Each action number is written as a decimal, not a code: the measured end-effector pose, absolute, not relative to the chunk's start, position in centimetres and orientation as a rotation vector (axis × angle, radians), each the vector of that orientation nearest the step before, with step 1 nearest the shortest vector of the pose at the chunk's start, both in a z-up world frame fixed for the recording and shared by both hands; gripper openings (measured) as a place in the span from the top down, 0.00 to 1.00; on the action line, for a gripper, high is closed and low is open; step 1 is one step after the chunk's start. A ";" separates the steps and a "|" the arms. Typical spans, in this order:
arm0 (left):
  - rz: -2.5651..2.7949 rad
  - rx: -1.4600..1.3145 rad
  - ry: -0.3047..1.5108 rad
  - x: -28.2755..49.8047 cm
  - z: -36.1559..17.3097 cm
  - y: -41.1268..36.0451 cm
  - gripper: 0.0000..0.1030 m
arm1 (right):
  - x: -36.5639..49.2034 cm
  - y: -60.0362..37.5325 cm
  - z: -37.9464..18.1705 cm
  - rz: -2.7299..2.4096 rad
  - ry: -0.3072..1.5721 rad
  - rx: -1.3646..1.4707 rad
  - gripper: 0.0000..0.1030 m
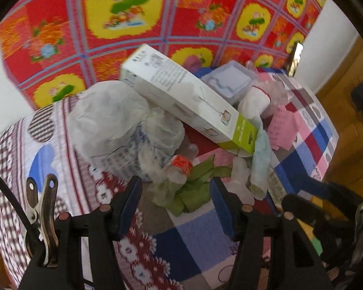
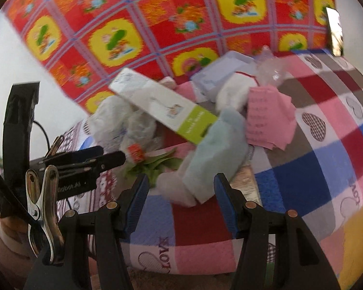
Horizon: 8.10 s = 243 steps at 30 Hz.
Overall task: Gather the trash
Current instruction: 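Move both grippers back over the trash pile on the bed, then grasp the clear red-label bottle with the left gripper while the right grasps the blue mask, then lift the bottle and mask with both grippers and carry them toward the red bucket, then open the left gripper over the bucket while the right drops the mask in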
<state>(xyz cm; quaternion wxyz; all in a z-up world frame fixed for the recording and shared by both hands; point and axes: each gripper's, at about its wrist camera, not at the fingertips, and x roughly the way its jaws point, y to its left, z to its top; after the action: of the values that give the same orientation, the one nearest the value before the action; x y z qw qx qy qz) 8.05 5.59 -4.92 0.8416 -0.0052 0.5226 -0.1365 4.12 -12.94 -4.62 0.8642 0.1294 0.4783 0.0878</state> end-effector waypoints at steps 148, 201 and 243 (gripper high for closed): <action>0.188 -0.340 0.954 -3.9 0.2 21.6 0.71 | 1.6 3.7 1.2 0.809 0.832 -0.001 0.92; 0.538 -0.649 1.039 -11.2 -13.3 56.4 0.71 | 2.8 44.0 -8.3 1.160 1.055 -0.333 0.92; 0.588 -0.726 1.101 -11.9 -17.8 62.2 0.68 | 3.0 51.6 -14.9 1.151 1.170 -0.448 0.92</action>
<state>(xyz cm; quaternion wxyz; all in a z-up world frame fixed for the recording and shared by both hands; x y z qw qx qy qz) -11.86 62.19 -17.83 0.7507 -0.3322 0.5037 0.2690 2.95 51.56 -14.92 0.6595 -0.1978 0.5171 0.5084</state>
